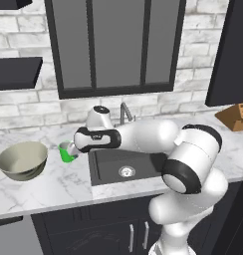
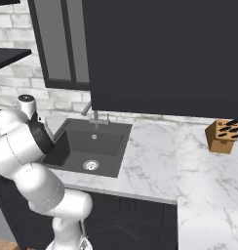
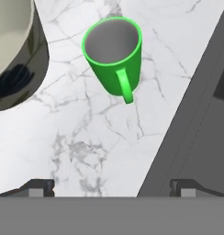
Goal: Pick the mug and place it in the sink. Pick the bowl and place it in the open cabinet and then close the cabinet.
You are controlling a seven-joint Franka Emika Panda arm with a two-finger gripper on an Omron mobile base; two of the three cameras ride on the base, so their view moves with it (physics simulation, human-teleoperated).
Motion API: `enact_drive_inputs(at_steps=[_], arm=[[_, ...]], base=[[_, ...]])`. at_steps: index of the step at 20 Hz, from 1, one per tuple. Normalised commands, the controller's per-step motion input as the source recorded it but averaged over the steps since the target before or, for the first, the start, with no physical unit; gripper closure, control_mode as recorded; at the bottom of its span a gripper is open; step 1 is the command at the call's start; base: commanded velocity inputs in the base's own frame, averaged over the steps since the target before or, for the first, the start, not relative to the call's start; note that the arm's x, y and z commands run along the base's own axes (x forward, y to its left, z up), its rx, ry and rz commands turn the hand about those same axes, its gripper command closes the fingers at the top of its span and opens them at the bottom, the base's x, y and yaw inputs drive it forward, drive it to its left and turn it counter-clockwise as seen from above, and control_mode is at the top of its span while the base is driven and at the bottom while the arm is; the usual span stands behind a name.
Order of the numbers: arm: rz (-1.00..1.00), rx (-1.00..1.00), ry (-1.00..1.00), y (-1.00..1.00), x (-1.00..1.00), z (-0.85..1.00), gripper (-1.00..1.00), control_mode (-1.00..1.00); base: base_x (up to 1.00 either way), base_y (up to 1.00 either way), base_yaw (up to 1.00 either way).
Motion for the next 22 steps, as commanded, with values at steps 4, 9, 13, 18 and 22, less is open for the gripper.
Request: enact_drive_inputs(at_steps=[4, 9, 13, 18, 22], arm=[[0.00, 0.00, 0.00, 0.07, 0.27, -0.04, -1.00, -1.00], [0.00, 0.00, 0.00, 0.14, 0.21, -0.07, -1.00, -1.00], [0.00, 0.00, 0.00, 0.14, 0.15, -0.10, -1.00, -1.00], [0.00, -0.02, 0.00, 0.11, 0.14, -0.13, -1.00, -1.00], [0.00, -0.03, 0.00, 0.13, 0.18, -0.16, -1.00, -1.00]], base=[[0.00, 0.00, 0.00], [0.00, 0.00, 0.00], [0.00, 0.00, 0.00], [0.00, 0.00, 0.00], [0.00, 0.00, 0.00]])
